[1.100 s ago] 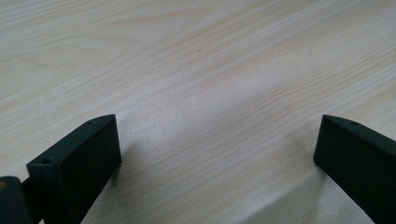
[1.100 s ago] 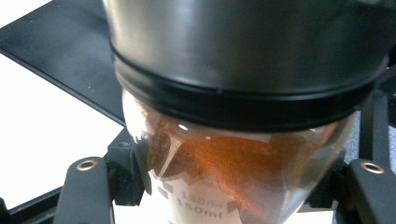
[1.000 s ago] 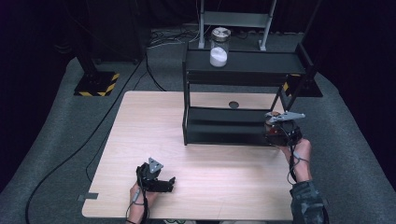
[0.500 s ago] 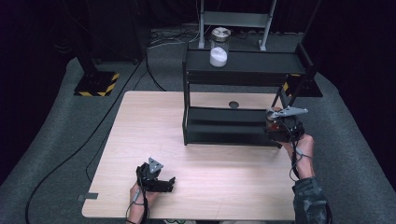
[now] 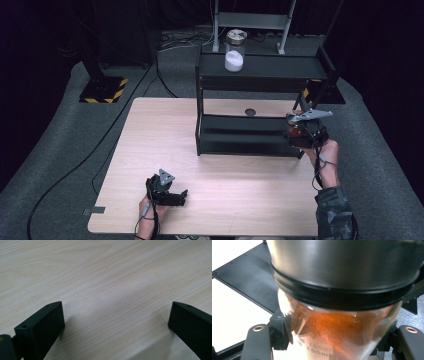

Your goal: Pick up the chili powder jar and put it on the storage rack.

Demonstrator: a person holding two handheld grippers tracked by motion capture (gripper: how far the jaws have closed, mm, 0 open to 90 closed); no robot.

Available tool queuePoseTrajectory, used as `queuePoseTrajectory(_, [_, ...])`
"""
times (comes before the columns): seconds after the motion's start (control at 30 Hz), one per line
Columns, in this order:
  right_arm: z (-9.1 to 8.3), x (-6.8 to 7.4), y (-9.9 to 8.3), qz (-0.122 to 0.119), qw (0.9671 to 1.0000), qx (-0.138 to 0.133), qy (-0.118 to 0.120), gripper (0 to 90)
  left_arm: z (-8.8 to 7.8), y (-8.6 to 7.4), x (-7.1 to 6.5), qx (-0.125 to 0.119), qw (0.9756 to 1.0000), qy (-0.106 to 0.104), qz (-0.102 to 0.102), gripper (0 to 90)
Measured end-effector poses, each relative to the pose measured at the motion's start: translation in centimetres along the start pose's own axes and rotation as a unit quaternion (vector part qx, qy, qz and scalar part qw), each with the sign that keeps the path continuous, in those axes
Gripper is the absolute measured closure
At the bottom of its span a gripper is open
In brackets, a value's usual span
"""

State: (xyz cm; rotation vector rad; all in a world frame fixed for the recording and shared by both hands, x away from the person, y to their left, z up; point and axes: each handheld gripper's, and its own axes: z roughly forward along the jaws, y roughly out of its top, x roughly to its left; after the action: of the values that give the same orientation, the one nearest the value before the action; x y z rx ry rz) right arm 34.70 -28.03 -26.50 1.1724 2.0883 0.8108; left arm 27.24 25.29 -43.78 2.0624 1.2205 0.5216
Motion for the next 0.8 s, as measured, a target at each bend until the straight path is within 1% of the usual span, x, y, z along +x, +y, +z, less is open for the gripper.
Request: queuePoseTrajectory(0.8, [-1.2, -0.6, 1.9, -0.004, 1.0000, -0.009, 0.002, 31.1, 0.0, 0.0, 0.0, -0.001, 1.0000, -0.001, -0.003, 0.0])
